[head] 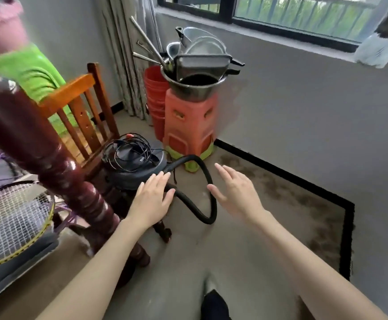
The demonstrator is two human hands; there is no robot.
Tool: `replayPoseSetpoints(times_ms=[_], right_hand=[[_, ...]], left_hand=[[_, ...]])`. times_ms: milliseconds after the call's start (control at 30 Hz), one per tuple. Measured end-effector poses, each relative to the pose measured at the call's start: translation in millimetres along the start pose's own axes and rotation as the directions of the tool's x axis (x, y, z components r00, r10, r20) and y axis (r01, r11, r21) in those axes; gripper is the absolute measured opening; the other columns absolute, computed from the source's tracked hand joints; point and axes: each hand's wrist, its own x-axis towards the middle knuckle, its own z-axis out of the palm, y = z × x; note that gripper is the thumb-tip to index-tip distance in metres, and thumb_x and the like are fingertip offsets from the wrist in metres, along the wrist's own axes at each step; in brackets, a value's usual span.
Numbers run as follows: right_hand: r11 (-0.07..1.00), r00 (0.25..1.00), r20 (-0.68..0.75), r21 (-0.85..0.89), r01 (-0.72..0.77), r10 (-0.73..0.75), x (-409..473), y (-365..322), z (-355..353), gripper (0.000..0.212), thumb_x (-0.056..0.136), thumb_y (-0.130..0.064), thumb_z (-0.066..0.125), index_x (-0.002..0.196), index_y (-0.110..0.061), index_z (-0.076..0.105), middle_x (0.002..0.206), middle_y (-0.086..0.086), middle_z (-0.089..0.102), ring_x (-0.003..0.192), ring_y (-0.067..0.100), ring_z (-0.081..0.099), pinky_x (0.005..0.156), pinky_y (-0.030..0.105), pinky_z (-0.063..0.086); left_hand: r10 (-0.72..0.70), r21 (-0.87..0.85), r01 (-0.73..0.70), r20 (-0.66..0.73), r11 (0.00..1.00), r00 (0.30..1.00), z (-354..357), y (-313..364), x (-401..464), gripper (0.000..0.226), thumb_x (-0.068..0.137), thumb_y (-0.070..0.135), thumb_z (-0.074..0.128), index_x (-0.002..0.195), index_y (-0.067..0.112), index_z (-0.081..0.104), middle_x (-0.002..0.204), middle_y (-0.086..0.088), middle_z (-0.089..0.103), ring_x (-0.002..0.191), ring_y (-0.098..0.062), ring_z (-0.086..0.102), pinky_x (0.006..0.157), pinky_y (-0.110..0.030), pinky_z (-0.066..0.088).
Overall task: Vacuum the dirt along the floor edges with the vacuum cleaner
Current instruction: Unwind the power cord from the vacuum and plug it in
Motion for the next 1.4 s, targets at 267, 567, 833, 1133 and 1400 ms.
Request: replayPoseSetpoints(times_ms=[267,567,833,1133,1400], right_hand=[[0.974,0.960,0.170,-0.017,0.226,-0.220,150,32,3,0.066,0.099,-0.051,0.043,0.155,-0.023,0.024,0.157,0.005,0.033,0.142,0.023,0.032,0.117,0.039,0.022],[0.918,0.868,0.318,0.019,0.397,-0.382,283,18,64,0.064,0.099,-0.050,0.045,0.153,-0.021,0.028,0.154,0.005,0.037,0.140,0.024,0.034,0.113,0.034,0.022],[0.919,0.806,0.473,0.024,0.393,-0.357,406,-1,175,0.065,0.100,-0.055,0.036,0.155,-0.023,0.021,0.160,0.002,0.026,0.149,0.022,0.017,0.120,0.041,0.015],[0.875,0.626,0.705,-0.018,0.484,-0.333,508,-13,310,0.093,0.086,-0.078,0.025,0.157,-0.023,-0.001,0.165,-0.004,-0.006,0.150,0.014,-0.013,0.120,0.042,-0.009],[0.822,0.562,0.734,-0.009,0.569,-0.381,526,1,363,0.117,0.057,-0.093,-0.001,0.155,-0.030,-0.007,0.159,-0.009,-0.024,0.140,0.007,-0.030,0.119,0.046,-0.011]], left_hand=[[-0.278,-0.022,0.278,0.000,0.960,0.960,19,-6,91,0.055,0.101,0.037,0.034,0.152,0.020,0.019,0.160,-0.001,0.012,0.147,-0.018,0.005,0.118,-0.043,0.007],[-0.492,-0.045,0.491,-0.007,0.870,0.870,41,-69,176,0.056,0.101,0.039,0.032,0.152,0.022,0.016,0.161,-0.001,0.005,0.148,-0.019,-0.002,0.118,-0.046,0.001],[-0.620,-0.047,0.622,0.046,0.782,0.783,78,-173,260,0.062,0.099,0.045,0.031,0.153,0.025,0.008,0.161,-0.003,-0.005,0.147,-0.023,-0.011,0.116,-0.050,-0.004],[-0.677,-0.016,0.686,0.149,0.727,0.721,126,-274,341,0.071,0.095,0.060,0.016,0.153,0.024,-0.006,0.159,0.000,-0.017,0.144,-0.018,-0.023,0.116,-0.046,-0.014],[-0.699,0.172,0.685,0.029,0.708,0.715,158,-292,360,0.092,0.078,0.075,-0.005,0.153,0.023,-0.005,0.160,-0.002,-0.012,0.146,-0.021,-0.015,0.114,-0.052,-0.014]])
